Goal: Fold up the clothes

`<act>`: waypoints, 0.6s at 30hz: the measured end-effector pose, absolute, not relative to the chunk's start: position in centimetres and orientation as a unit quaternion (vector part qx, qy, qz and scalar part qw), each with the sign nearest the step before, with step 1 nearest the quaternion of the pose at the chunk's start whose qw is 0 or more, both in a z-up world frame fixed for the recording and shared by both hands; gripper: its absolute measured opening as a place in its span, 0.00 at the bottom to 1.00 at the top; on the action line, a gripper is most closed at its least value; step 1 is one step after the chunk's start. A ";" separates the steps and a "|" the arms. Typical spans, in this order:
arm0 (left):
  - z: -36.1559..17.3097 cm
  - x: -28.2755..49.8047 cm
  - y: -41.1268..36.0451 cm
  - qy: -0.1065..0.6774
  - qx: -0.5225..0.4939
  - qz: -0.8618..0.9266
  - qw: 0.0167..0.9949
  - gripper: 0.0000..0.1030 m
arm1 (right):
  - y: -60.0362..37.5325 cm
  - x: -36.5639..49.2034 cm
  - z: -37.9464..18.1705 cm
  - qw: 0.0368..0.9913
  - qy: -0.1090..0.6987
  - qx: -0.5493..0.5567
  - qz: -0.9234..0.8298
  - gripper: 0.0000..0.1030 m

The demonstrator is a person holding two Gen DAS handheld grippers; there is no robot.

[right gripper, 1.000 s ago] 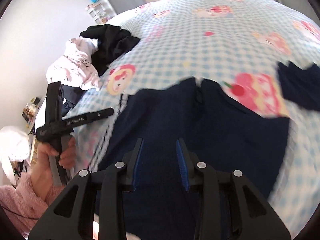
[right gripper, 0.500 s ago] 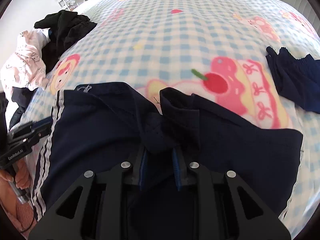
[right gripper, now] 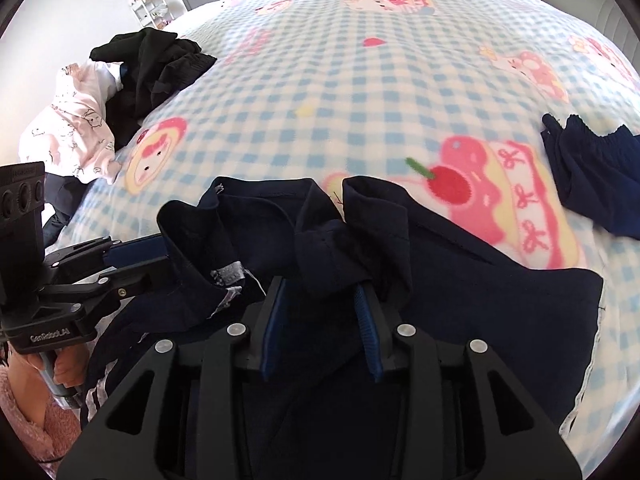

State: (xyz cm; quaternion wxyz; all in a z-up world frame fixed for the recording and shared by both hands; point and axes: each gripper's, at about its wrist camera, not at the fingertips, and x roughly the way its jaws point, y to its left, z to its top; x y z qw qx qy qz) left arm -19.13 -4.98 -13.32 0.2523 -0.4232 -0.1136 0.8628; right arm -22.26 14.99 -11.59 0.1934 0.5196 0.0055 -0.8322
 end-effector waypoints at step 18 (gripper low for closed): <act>-11.7 -18.6 -11.0 -0.143 -0.403 0.896 0.116 0.05 | 14.9 -21.7 -10.5 0.189 0.002 0.508 -0.840 0.34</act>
